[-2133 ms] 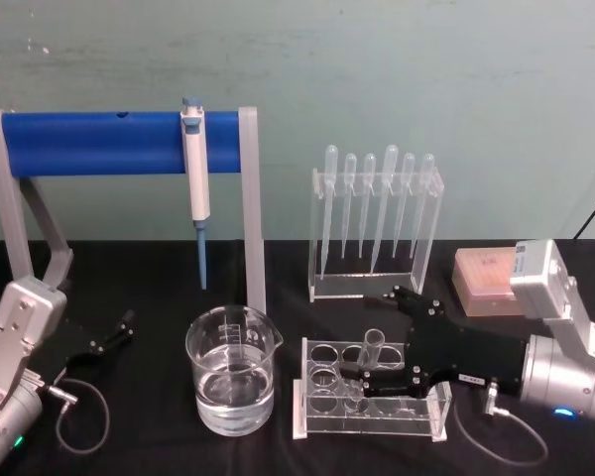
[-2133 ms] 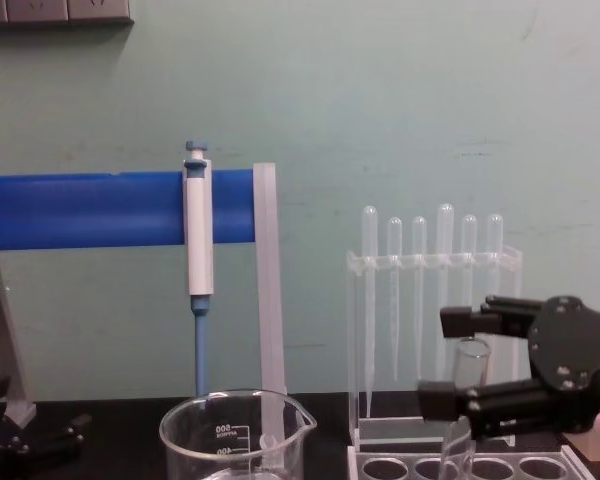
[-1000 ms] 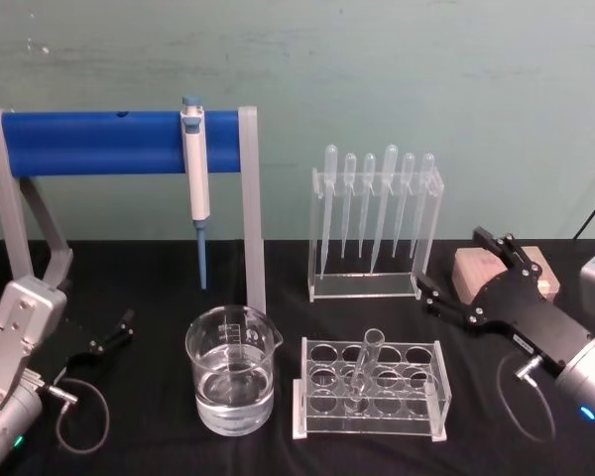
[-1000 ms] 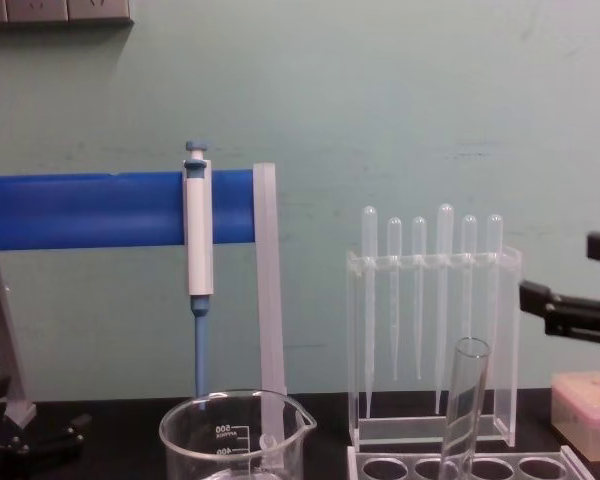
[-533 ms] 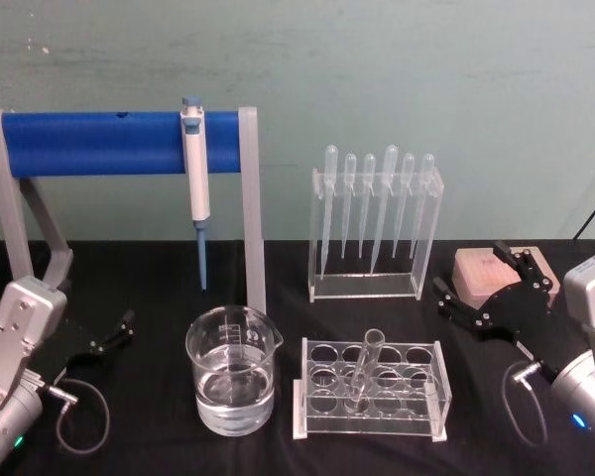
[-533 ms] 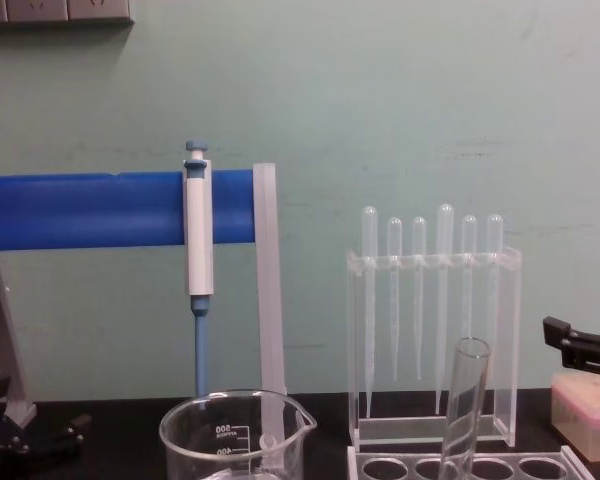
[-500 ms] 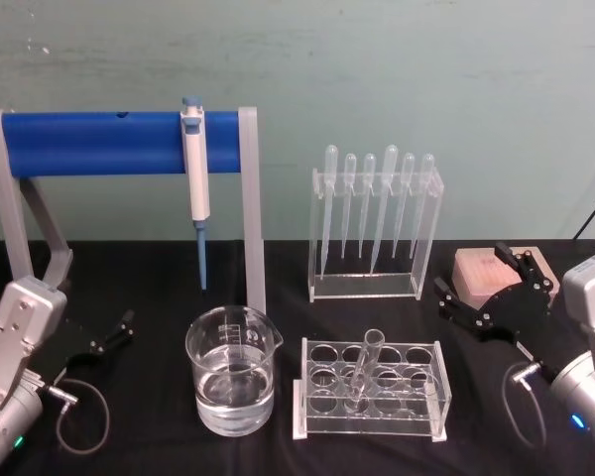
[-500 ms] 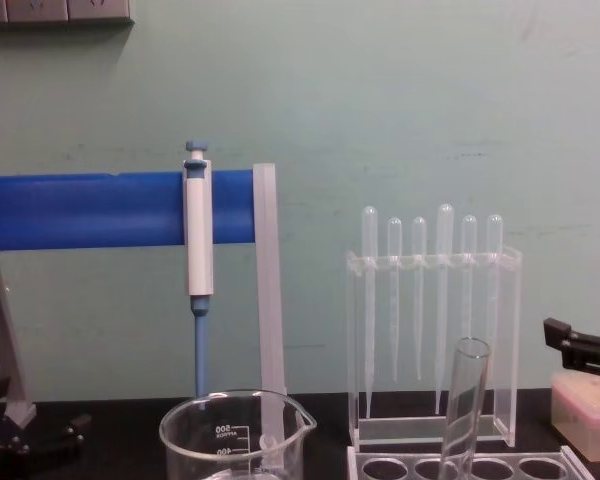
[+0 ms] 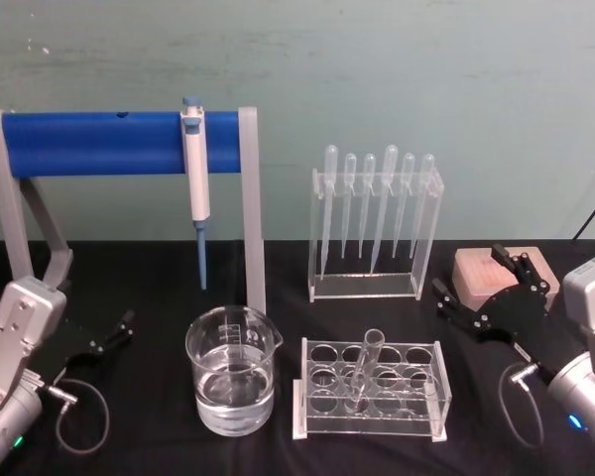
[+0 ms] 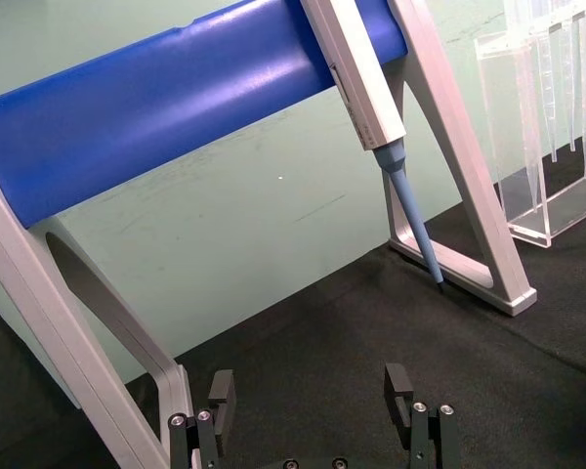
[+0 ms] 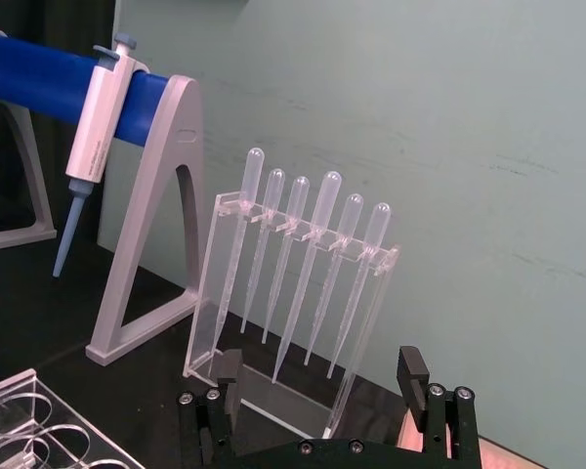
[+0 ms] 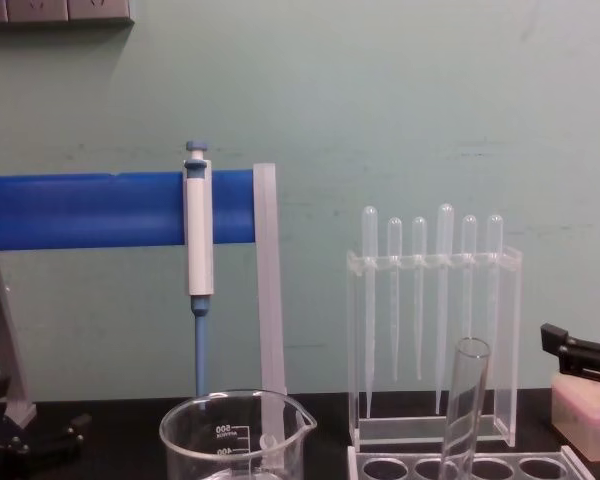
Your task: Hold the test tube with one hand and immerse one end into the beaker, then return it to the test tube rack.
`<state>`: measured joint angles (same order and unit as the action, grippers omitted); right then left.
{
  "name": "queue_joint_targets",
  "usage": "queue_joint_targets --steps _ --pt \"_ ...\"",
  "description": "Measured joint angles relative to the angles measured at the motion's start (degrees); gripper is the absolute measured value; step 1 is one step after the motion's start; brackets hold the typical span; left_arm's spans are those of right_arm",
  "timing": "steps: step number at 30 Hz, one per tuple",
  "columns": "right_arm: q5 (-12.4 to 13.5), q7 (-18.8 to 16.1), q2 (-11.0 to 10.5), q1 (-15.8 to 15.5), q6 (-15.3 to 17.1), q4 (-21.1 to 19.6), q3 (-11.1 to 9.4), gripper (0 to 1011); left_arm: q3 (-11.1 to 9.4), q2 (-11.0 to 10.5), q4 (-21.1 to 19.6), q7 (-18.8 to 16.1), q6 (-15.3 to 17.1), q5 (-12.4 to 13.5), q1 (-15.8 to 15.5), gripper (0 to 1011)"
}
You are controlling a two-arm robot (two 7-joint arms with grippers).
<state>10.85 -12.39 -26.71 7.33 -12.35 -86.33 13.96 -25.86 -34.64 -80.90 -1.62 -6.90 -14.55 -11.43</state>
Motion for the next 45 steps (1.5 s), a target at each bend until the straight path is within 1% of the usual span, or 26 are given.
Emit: queue_joint_targets --steps 45 --pt "-0.20 0.47 -0.11 -0.14 0.43 -0.45 0.11 1002 0.00 0.00 0.00 0.00 0.00 0.00 0.00 1000"
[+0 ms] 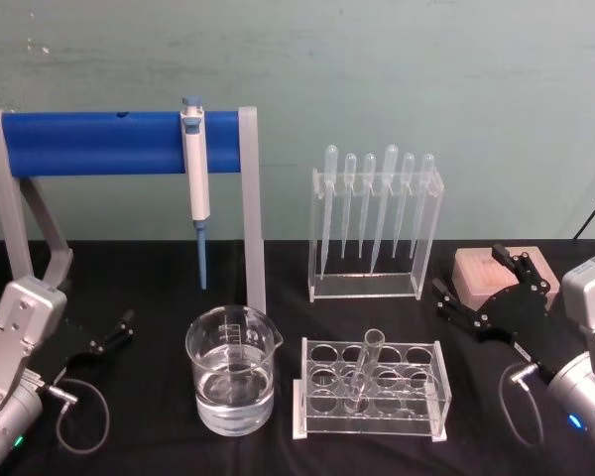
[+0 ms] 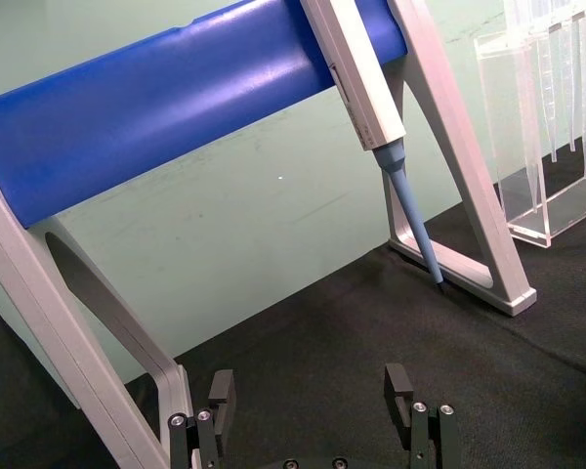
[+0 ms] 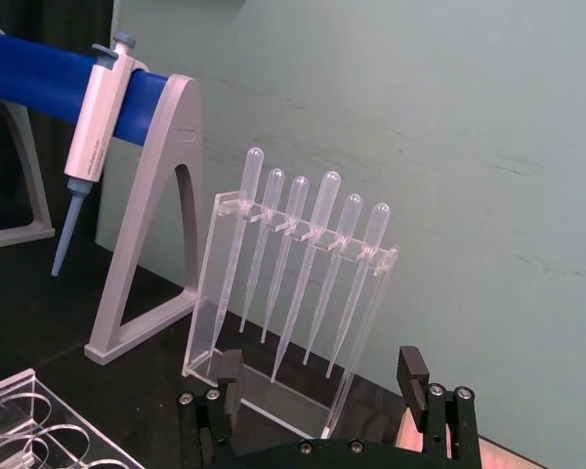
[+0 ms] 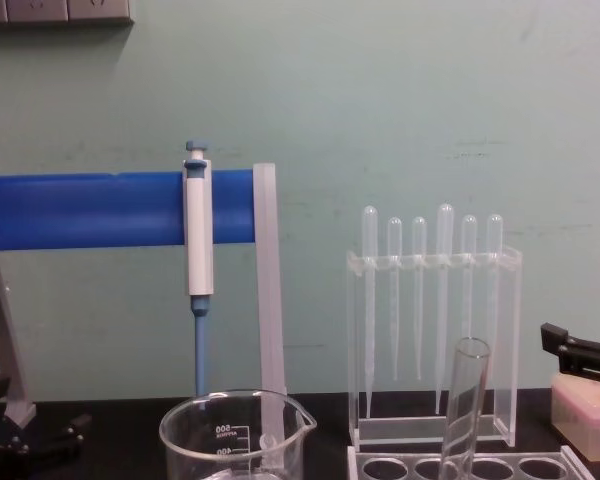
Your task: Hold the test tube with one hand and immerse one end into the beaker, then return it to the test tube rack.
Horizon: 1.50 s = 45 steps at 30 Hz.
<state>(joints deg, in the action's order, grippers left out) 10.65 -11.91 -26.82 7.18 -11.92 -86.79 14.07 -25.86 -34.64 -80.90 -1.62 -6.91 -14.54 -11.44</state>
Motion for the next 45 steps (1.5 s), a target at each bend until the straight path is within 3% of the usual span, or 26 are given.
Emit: queue_joint_targets --steps 45 --pt "0.00 0.00 0.00 0.00 -0.01 0.00 0.00 1002 0.00 0.00 0.00 0.00 0.00 0.00 0.00 1000"
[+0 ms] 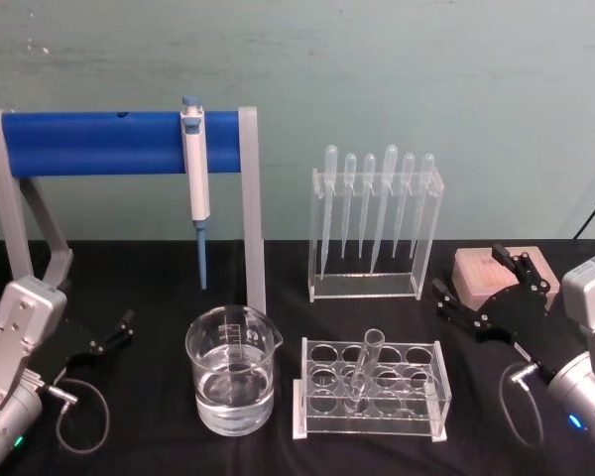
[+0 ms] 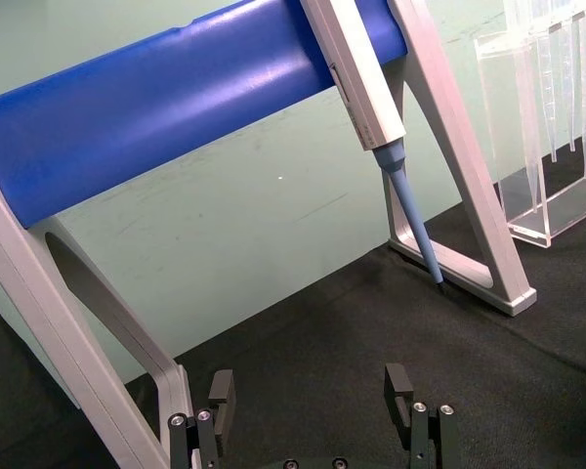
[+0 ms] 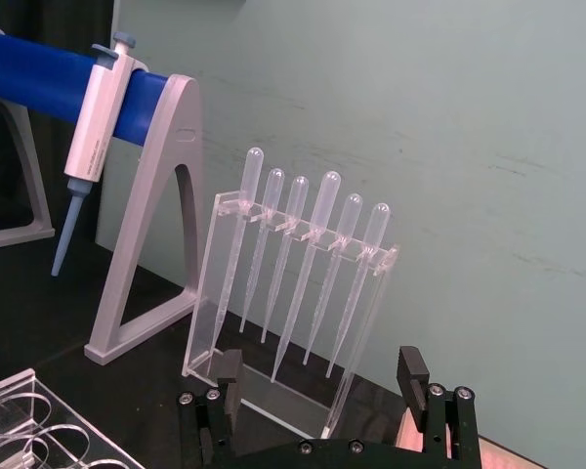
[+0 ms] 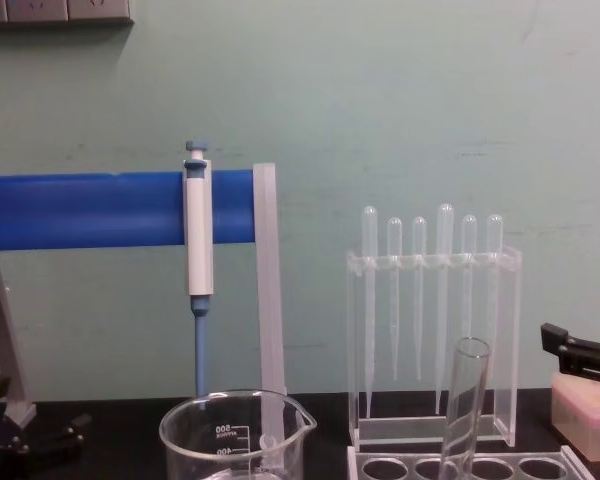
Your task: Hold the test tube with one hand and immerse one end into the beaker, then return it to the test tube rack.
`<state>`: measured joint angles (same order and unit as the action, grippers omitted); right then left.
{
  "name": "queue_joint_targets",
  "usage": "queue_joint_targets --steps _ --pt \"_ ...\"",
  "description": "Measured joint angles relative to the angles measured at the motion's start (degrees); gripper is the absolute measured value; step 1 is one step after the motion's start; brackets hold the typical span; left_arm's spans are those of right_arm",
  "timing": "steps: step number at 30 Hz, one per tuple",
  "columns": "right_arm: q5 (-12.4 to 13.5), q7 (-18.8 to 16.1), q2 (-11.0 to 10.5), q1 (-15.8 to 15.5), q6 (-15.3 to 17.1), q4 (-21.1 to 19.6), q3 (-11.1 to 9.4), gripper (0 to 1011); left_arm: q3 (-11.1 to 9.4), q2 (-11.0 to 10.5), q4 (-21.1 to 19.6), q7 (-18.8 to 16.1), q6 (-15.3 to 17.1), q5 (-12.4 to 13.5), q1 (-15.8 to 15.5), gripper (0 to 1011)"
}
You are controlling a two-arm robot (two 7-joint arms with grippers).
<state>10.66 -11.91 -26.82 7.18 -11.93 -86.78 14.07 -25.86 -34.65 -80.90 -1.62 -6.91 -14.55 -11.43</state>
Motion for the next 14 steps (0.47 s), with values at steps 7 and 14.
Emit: queue_joint_targets --steps 7,14 --pt "0.00 0.00 0.00 0.00 0.00 0.00 0.00 1002 0.00 0.00 0.00 0.00 0.00 0.00 0.00 1000" --pt "0.00 0.00 0.00 0.00 0.00 0.00 0.00 1002 0.00 0.00 0.00 0.00 0.00 0.00 0.00 1000"
